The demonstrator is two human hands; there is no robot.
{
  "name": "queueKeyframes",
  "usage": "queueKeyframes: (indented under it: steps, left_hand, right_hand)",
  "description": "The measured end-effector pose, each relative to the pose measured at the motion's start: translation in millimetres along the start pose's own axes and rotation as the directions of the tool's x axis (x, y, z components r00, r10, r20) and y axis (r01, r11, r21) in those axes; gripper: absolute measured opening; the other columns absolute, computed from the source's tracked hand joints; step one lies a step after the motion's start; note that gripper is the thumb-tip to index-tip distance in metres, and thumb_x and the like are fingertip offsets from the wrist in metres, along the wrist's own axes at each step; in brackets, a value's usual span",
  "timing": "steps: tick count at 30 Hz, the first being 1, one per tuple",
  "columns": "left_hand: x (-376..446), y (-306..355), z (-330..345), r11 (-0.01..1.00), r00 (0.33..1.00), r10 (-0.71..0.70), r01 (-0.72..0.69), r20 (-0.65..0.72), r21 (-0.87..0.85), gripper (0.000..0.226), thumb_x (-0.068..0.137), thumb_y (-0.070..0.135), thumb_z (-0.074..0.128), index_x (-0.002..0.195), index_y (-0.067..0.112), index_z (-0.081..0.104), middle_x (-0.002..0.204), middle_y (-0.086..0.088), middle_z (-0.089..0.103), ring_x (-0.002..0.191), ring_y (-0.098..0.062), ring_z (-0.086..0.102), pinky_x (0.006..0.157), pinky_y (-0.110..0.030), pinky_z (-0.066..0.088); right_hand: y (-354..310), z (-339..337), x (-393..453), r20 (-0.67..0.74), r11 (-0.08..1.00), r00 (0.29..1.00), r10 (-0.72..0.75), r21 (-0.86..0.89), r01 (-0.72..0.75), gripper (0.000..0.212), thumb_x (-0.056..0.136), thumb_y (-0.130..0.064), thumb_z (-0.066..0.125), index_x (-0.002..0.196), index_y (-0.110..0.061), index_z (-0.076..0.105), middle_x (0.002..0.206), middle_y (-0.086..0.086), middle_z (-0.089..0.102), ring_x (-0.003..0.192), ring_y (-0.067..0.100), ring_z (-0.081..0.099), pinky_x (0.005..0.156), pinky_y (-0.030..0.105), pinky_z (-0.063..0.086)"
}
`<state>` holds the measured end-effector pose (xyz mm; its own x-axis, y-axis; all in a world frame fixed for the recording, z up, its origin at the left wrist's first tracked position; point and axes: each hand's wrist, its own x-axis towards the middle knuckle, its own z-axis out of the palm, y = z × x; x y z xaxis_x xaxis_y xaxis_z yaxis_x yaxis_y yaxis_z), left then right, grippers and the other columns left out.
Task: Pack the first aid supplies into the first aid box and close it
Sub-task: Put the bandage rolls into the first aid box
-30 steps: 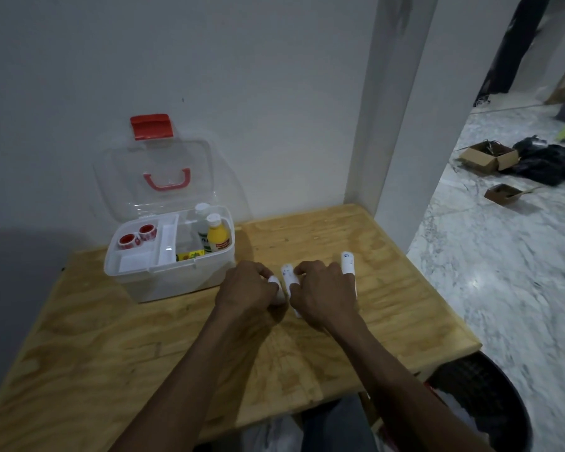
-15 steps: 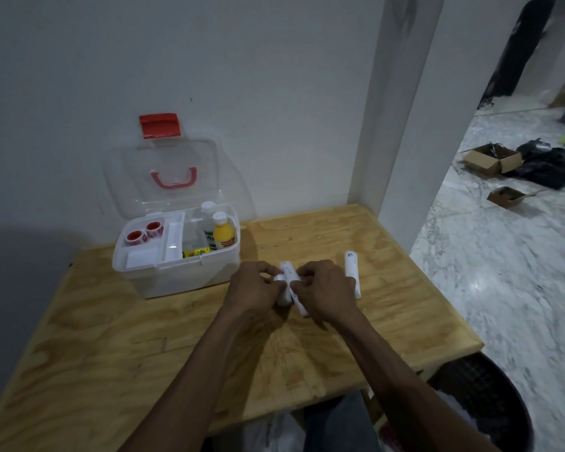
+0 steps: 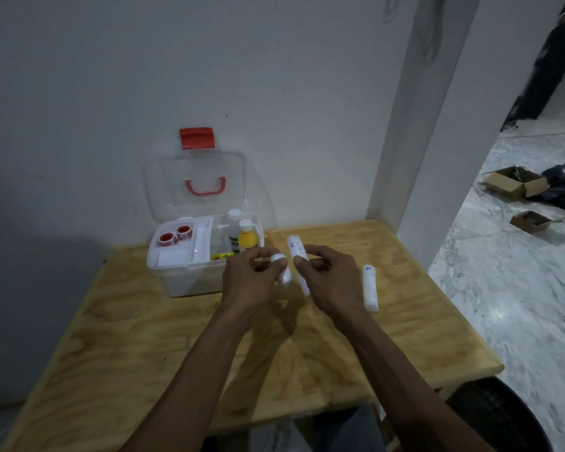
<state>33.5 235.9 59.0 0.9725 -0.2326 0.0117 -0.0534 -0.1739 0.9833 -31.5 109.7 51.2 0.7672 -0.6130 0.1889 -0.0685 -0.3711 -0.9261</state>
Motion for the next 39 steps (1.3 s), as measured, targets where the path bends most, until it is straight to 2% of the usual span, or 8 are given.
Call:
queueKeyframes:
  steps: [3, 5, 11, 13, 17, 20, 31, 39]
  left_hand:
    - [0, 9, -23, 1.000, 0.999, 0.014, -0.014, -0.044, -0.004, 0.016, 0.080, 0.023, 0.076, 0.095, 0.027, 0.072, 0.095, 0.002, 0.074, 0.088, -0.017, 0.070, 0.078, -0.042, 0.060]
    - [0, 14, -41, 0.999, 0.997, 0.030, -0.029, -0.074, 0.019, 0.021, 0.081, 0.024, 0.075, 0.101, 0.023, 0.072, 0.098, 0.001, 0.073, 0.090, -0.016, 0.068, 0.079, -0.039, 0.059]
    - [13, 18, -101, 0.996, 0.984, 0.065, -0.053, -0.166, 0.078, 0.014, 0.075, 0.019, 0.080, 0.088, 0.020, 0.076, 0.094, 0.015, 0.070, 0.084, -0.017, 0.070, 0.074, -0.039, 0.057]
    - [21, 20, -120, 0.990, 0.978, 0.084, -0.061, -0.190, 0.124, 0.017, 0.070, 0.021, 0.082, 0.086, 0.020, 0.077, 0.103, 0.008, 0.073, 0.084, -0.016, 0.071, 0.072, -0.036, 0.058]
    - [37, 23, -147, 0.970, 0.968, 0.077, -0.017, -0.237, 0.243, 0.019, 0.072, 0.019, 0.082, 0.090, 0.017, 0.076, 0.079, -0.001, 0.073, 0.074, -0.011, 0.068, 0.056, -0.020, 0.046]
    - [49, 26, -157, 0.939, 0.973, 0.081, -0.002, -0.216, 0.345, 0.027, 0.070, 0.025, 0.084, 0.094, 0.016, 0.074, 0.085, -0.005, 0.073, 0.076, -0.016, 0.069, 0.062, -0.026, 0.053]
    - [80, 17, -156, 0.675, 0.994, 0.113, -0.083, 0.008, 0.733, 0.036, 0.072, 0.022, 0.083, 0.104, 0.008, 0.073, 0.100, -0.009, 0.074, 0.081, -0.021, 0.068, 0.077, -0.033, 0.056]
    - [85, 4, -160, 0.638, 0.985, 0.164, -0.153, 0.062, 0.755, 0.024, 0.071, 0.025, 0.083, 0.092, 0.014, 0.078, 0.093, -0.005, 0.076, 0.083, -0.020, 0.069, 0.083, -0.041, 0.055]
  right_hand:
    - [-15, 8, -1, -0.031, 0.998, 0.997, -0.067, 0.013, 0.067, 0.031, 0.084, -0.033, 0.072, 0.114, -0.026, 0.072, 0.084, -0.012, 0.073, 0.075, -0.006, 0.067, 0.066, 0.008, 0.051]
    - [-25, 16, -1, -0.038, 0.996, 0.995, -0.090, 0.018, 0.091, 0.031, 0.084, -0.034, 0.072, 0.114, -0.026, 0.072, 0.074, -0.021, 0.066, 0.072, -0.012, 0.064, 0.062, 0.003, 0.047]
    - [-55, 52, 0, -0.005, 0.990, 0.990, -0.140, 0.024, 0.140, 0.031, 0.083, -0.034, 0.075, 0.111, -0.021, 0.074, 0.063, -0.019, 0.064, 0.064, -0.009, 0.064, 0.067, 0.013, 0.053]
    - [-65, 67, 1, 0.016, 0.990, 0.990, -0.141, 0.018, 0.140, 0.033, 0.082, -0.036, 0.075, 0.111, -0.021, 0.074, 0.067, -0.015, 0.066, 0.066, -0.005, 0.065, 0.074, 0.020, 0.055]
    - [-80, 100, 9, 0.061, 0.993, 0.991, -0.120, 0.029, 0.119, 0.033, 0.081, -0.035, 0.074, 0.111, -0.021, 0.074, 0.068, -0.008, 0.069, 0.068, 0.005, 0.068, 0.078, 0.031, 0.059]
    - [-85, 124, 18, 0.073, 0.994, 0.991, -0.112, -0.006, 0.113, 0.033, 0.080, -0.038, 0.071, 0.108, -0.021, 0.074, 0.073, -0.002, 0.074, 0.073, 0.010, 0.071, 0.081, 0.036, 0.058]
    - [-91, 170, 40, 0.108, 0.957, 0.991, -0.080, -0.270, 0.107, 0.037, 0.090, -0.033, 0.066, 0.120, -0.011, 0.068, 0.123, 0.007, 0.067, 0.112, 0.024, 0.061, 0.084, 0.025, 0.043]
    - [-87, 178, 40, 0.120, 0.921, 0.985, -0.125, -0.356, 0.160, 0.033, 0.089, -0.031, 0.068, 0.115, -0.010, 0.070, 0.119, 0.006, 0.069, 0.104, 0.021, 0.065, 0.083, 0.025, 0.047]
